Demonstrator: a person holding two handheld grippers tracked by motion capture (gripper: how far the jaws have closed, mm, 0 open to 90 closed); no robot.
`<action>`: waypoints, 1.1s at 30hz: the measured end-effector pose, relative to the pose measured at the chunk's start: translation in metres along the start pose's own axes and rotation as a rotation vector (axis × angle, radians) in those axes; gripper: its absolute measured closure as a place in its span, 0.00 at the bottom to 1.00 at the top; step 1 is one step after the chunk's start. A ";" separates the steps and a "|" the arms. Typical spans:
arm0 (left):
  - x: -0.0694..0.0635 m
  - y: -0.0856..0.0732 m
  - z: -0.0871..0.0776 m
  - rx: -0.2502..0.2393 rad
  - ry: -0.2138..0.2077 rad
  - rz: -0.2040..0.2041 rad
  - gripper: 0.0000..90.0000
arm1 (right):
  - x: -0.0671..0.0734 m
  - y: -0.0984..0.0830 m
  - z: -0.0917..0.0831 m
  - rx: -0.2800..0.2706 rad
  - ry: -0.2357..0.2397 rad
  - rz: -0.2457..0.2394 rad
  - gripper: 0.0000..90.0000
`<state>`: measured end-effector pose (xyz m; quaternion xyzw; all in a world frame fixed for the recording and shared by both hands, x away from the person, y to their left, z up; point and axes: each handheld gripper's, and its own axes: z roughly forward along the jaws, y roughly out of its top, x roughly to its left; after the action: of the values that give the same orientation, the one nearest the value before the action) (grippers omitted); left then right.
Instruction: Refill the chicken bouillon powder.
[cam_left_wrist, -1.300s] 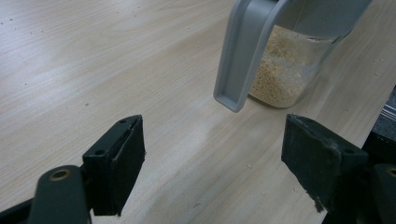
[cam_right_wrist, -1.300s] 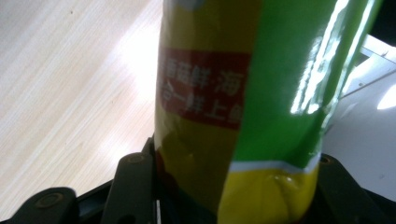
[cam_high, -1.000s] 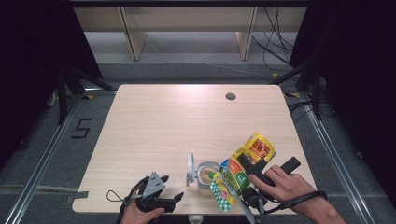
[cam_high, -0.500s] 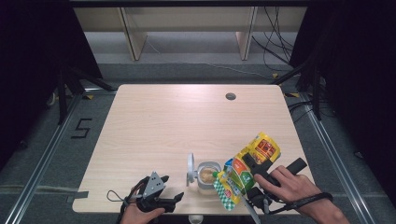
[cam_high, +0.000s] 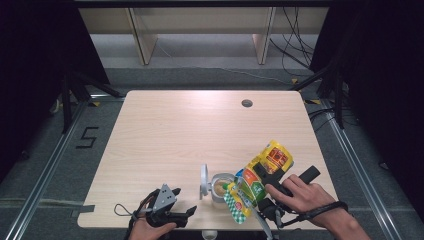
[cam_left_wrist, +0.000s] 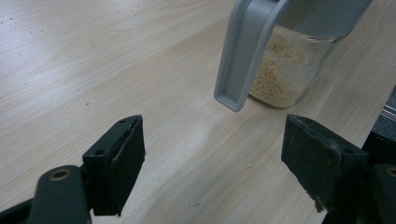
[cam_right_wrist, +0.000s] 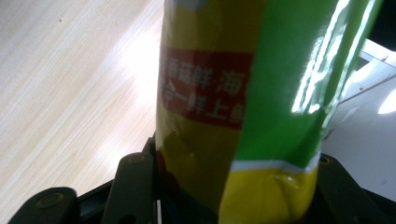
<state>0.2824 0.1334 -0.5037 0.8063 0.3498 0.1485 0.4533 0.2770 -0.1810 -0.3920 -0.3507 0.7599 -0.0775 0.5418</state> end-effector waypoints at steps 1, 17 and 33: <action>0.000 0.000 0.000 -0.001 0.002 0.005 0.24 | -0.001 -0.002 0.000 0.006 0.020 -0.005 0.63; 0.001 0.000 0.000 0.000 0.003 0.011 0.24 | 0.005 -0.003 -0.012 0.020 0.025 0.030 0.63; 0.000 0.000 0.000 -0.003 0.000 -0.002 0.24 | 0.003 -0.011 -0.011 0.030 0.022 0.020 0.63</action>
<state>0.2823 0.1330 -0.5036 0.8052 0.3506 0.1486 0.4546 0.2721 -0.1937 -0.3842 -0.3339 0.7680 -0.0874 0.5394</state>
